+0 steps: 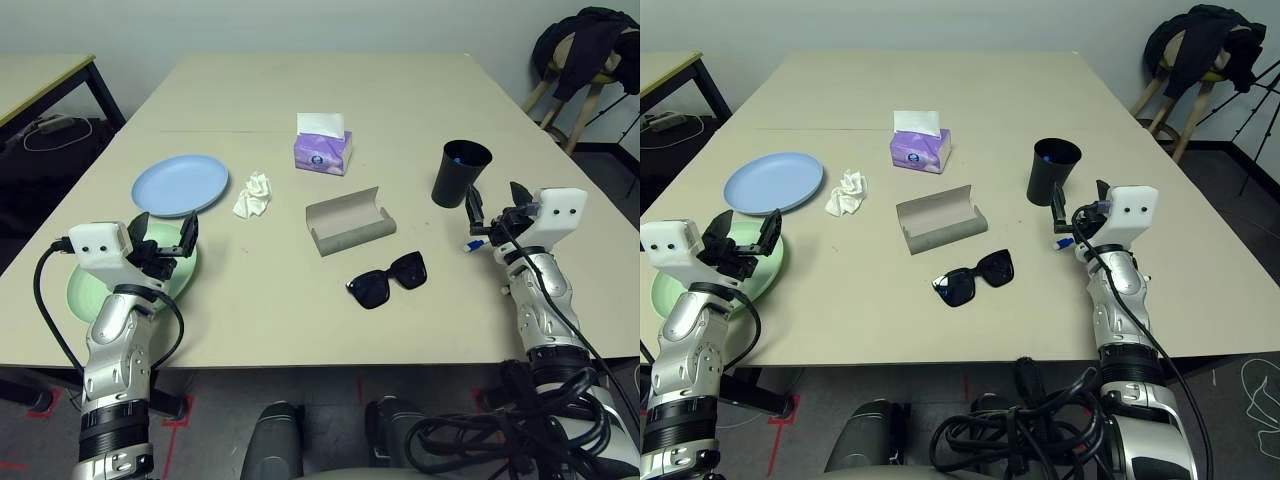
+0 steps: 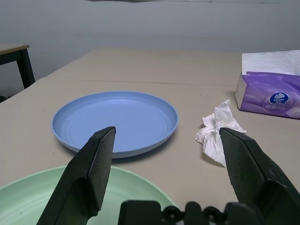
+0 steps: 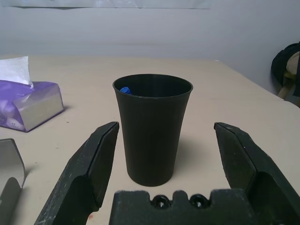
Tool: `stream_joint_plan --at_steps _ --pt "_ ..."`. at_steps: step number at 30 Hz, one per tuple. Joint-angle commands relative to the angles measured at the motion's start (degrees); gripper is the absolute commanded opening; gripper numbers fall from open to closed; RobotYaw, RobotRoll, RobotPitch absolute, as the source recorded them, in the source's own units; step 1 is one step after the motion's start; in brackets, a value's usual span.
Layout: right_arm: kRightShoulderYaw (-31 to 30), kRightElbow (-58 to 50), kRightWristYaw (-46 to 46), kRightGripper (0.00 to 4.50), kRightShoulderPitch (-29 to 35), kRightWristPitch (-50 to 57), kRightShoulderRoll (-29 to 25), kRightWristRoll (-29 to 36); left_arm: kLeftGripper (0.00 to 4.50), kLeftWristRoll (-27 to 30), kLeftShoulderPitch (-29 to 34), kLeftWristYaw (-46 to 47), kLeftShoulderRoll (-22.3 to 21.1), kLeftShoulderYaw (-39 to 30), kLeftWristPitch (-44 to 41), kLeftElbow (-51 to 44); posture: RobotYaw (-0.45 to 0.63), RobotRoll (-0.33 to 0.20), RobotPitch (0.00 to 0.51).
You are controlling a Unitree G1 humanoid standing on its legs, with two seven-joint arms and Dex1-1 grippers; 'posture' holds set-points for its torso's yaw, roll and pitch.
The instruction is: Organize and tidy the items on the table.
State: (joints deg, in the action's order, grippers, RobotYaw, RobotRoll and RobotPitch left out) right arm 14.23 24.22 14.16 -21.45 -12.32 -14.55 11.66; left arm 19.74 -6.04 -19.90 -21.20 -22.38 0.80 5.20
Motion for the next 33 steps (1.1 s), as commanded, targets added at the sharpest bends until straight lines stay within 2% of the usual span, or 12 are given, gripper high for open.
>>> stream_joint_plan --at_steps 1,6,13,24,29,33 --pt "-0.1 -1.1 -1.3 4.5 0.2 1.1 0.8 0.0 4.48 -0.6 -0.7 0.0 -0.2 0.7 0.0 1.0 0.06 0.0 0.026" --pt "-0.5 -2.9 -1.6 4.5 1.4 1.9 0.9 -0.2 4.48 -1.0 -2.3 -1.4 -1.6 1.4 -0.2 2.9 0.05 0.0 0.028" --pt "-0.8 -2.4 4.3 4.5 0.4 2.3 -0.4 1.9 4.48 -1.1 -4.1 -3.6 -3.1 2.0 -0.1 5.7 0.06 0.0 0.038" --pt "-5.8 -1.6 22.8 4.5 -1.3 4.3 -3.1 5.6 4.48 -1.2 -6.4 -6.6 -4.8 3.2 -0.6 8.4 0.08 0.0 0.047" --pt "-7.5 -2.6 33.9 4.5 -2.1 6.2 -3.7 10.2 4.48 -1.1 -6.4 -7.1 -4.8 3.4 -1.1 8.0 0.09 0.0 0.049" --pt "-10.9 -2.3 43.4 4.5 -2.6 4.7 -5.6 9.8 4.48 -1.0 -5.9 -7.2 -4.9 3.3 -1.4 7.4 0.1 0.0 0.05"
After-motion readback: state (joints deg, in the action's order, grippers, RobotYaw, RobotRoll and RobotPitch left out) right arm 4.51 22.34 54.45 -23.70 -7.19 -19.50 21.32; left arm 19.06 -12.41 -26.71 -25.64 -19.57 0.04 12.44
